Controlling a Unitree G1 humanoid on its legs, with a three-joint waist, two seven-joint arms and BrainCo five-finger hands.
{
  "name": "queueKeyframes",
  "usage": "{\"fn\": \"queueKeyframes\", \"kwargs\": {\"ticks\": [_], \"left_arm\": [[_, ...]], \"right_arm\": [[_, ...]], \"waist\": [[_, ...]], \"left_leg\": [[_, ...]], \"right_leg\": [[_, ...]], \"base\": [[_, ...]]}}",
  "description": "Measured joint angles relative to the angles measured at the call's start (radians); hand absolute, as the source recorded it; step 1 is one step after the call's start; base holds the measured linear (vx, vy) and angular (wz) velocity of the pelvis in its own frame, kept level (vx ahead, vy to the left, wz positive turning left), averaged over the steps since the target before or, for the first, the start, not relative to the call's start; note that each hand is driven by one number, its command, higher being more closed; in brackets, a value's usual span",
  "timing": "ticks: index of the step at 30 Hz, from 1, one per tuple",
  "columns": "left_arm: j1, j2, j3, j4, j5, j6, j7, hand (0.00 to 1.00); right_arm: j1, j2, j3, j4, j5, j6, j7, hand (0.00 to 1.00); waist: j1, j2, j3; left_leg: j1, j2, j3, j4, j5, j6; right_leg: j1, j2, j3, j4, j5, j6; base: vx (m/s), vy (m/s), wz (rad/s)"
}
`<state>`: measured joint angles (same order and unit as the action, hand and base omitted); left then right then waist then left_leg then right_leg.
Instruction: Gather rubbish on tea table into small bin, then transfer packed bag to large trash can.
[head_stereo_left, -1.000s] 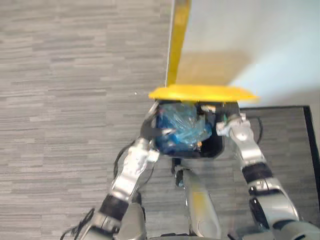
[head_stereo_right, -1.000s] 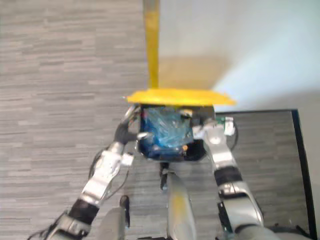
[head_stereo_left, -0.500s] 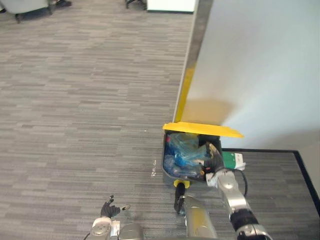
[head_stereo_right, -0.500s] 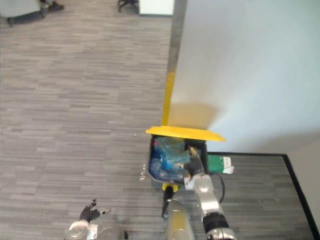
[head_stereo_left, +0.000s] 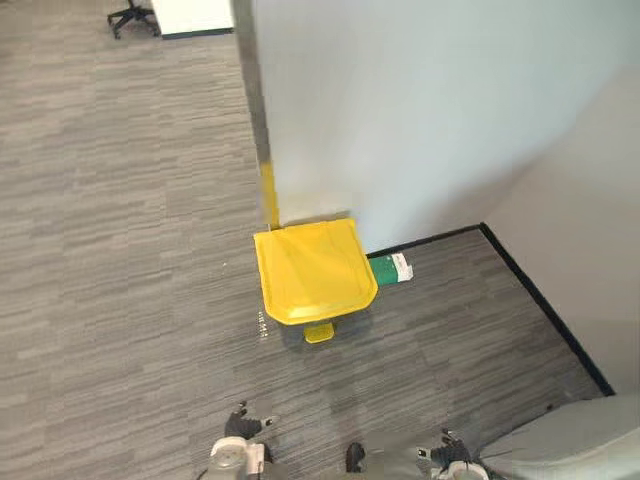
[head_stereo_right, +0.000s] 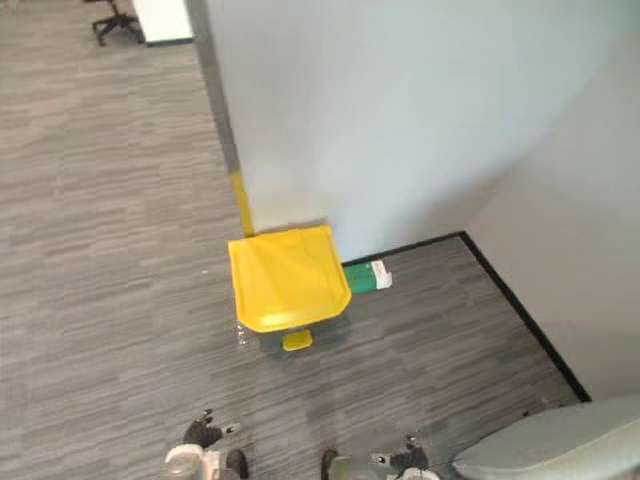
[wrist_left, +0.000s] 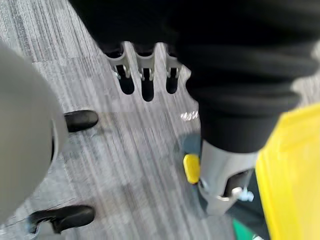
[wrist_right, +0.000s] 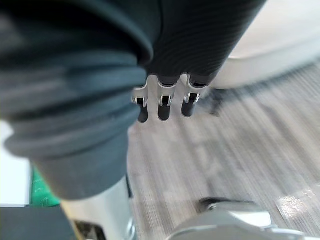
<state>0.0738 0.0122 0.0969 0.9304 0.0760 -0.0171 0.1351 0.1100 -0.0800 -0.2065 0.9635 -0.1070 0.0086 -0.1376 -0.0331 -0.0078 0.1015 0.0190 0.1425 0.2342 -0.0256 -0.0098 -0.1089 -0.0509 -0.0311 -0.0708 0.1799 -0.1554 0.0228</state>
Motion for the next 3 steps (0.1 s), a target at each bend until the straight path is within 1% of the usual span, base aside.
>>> {"fn": "queueKeyframes", "kwargs": {"ticks": [1,2,3], "left_arm": [[0.003,0.009,0.0,0.007,0.0,0.0,0.003,0.0],[0.005,0.012,0.0,0.007,0.0,0.0,0.005,0.0],[0.009,0.018,0.0,0.008,0.0,0.0,0.017,0.0]], "right_arm": [[-0.003,0.0,-0.004,0.0,0.001,0.0,0.0,0.0],[-0.004,0.001,-0.006,0.0,0.001,-0.001,0.0,0.0],[-0.008,0.001,-0.006,0.0,0.008,-0.001,0.0,0.0]], "waist": [[0.001,0.003,-0.007],[0.001,0.0,-0.008],[0.006,0.001,-0.017]], "left_leg": [[0.007,0.0,-0.004,-0.011,0.011,0.0],[0.007,0.0,-0.004,-0.013,0.012,0.001],[0.012,-0.002,-0.004,-0.025,0.02,0.001]], "right_leg": [[0.004,0.002,-0.003,-0.019,0.007,0.002],[0.006,0.002,-0.003,-0.024,0.009,0.003],[0.017,0.003,-0.003,-0.048,0.016,0.008]], "base": [[-0.14,-0.005,0.09],[-0.12,0.007,0.05],[-0.03,0.004,0.0]]}}
